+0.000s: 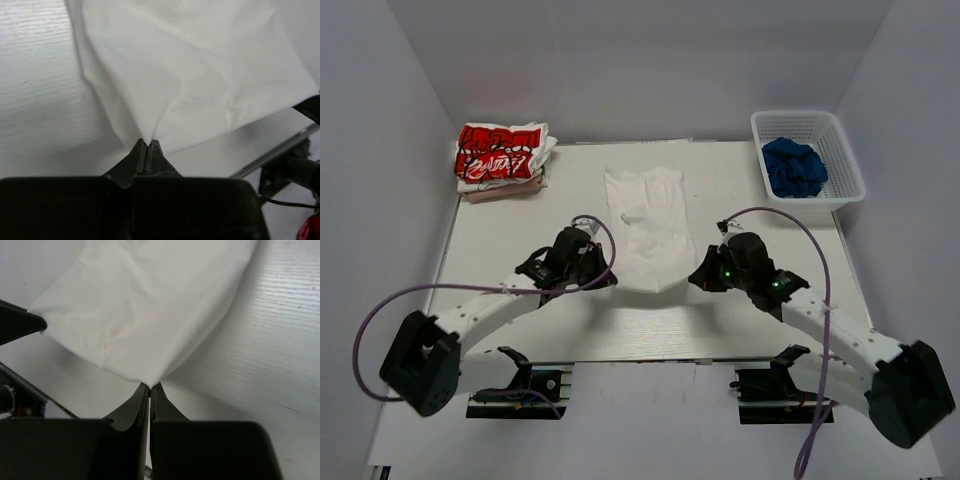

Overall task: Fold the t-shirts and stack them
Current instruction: Grab one side of the 2/3 rectangular tshirt with both arms, then fold the long partially folded tshirt into a neat square

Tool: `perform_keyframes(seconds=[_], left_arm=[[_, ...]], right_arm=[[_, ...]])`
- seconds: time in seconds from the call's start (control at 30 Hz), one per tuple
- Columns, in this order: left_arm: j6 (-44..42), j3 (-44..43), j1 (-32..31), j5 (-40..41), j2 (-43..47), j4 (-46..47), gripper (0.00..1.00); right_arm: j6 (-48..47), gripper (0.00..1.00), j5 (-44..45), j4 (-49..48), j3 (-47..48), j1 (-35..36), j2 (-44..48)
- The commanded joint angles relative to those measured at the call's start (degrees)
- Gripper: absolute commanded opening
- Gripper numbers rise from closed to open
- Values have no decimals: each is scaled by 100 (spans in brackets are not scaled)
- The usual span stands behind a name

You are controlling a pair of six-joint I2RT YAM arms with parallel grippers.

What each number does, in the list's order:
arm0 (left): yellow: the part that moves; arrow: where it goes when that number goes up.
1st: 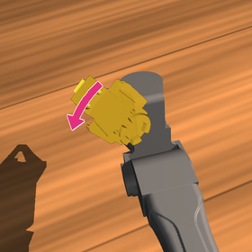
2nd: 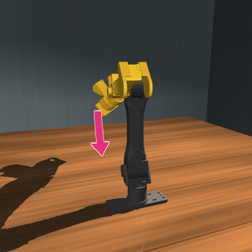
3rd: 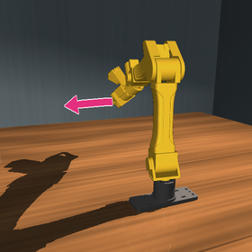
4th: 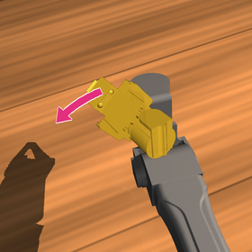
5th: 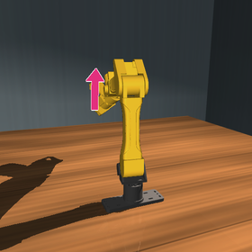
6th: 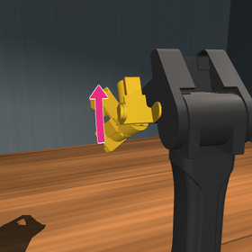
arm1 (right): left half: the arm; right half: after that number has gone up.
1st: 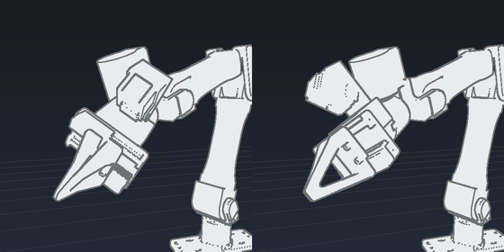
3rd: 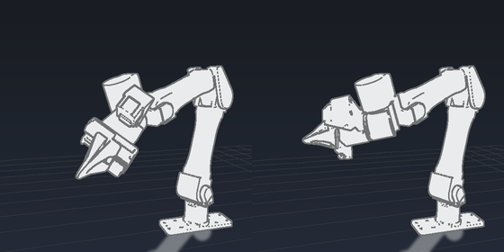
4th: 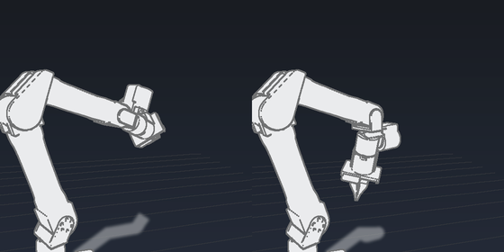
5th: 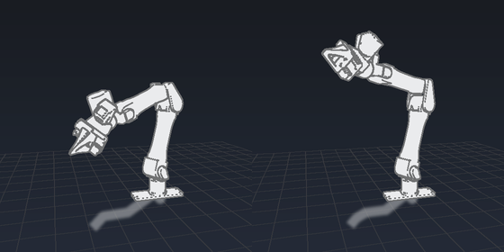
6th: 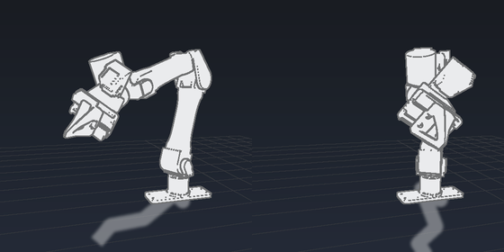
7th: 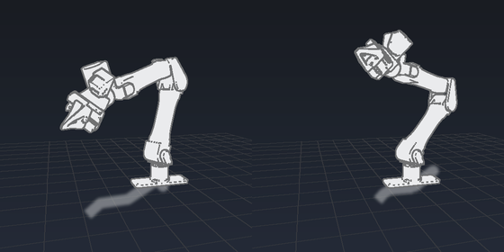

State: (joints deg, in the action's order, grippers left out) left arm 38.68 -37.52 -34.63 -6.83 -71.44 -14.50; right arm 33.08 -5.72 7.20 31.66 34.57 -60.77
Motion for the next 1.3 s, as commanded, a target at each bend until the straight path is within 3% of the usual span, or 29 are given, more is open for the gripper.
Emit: perform_keyframes(seconds=[0.0, 0.13, 0.37, 0.57, 0.8, 0.93, 1.1, 1.17, 1.2, 1.23, 1.27], left_arm=[[167, -167, -96, -267, 683, -139, 0], [167, -982, -149, 566, 833, -491, 0], [263, -3101, 96, 2061, -720, -1387, 0], [70, -4333, 422, 2616, -1898, -1327, 0], [-62, -6309, 1177, 2133, -4086, -1555, 0], [-368, -7460, 1415, 1197, -5282, -1653, 0], [-422, -8446, 1722, 658, -6328, -1740, 2], [-422, -8798, 1801, 604, -6566, -1740, 15], [-422, -8799, 1802, 404, -6706, -1662, 40], [-422, -8851, 1880, 323, -6708, -1609, 61], [-361, -8852, 1951, 253, -6708, -1608, 83]], right_arm=[[15, 0, -88, 552, 269, 85, 478], [-100, 0, 97, 538, 1260, 42, 173], [-100, 0, 1107, 782, 3071, -283, -1260], [-346, 0, 81, 581, 4424, -837, -2693], [-417, 0, -684, 940, 5903, -1610, -4459], [-487, 0, -1316, 1371, 7045, -1813, -5879], [-653, 0, -1529, 1679, 8282, -1936, -6902], [-680, 4, -1450, 1688, 8636, -1954, -7123], [-680, 14, -1433, 1740, 8768, -1997, -7394], [-715, 44, -1389, 1802, 8978, -2006, -7475], [-767, 53, -1406, 1820, 9146, -2024, -7545]])
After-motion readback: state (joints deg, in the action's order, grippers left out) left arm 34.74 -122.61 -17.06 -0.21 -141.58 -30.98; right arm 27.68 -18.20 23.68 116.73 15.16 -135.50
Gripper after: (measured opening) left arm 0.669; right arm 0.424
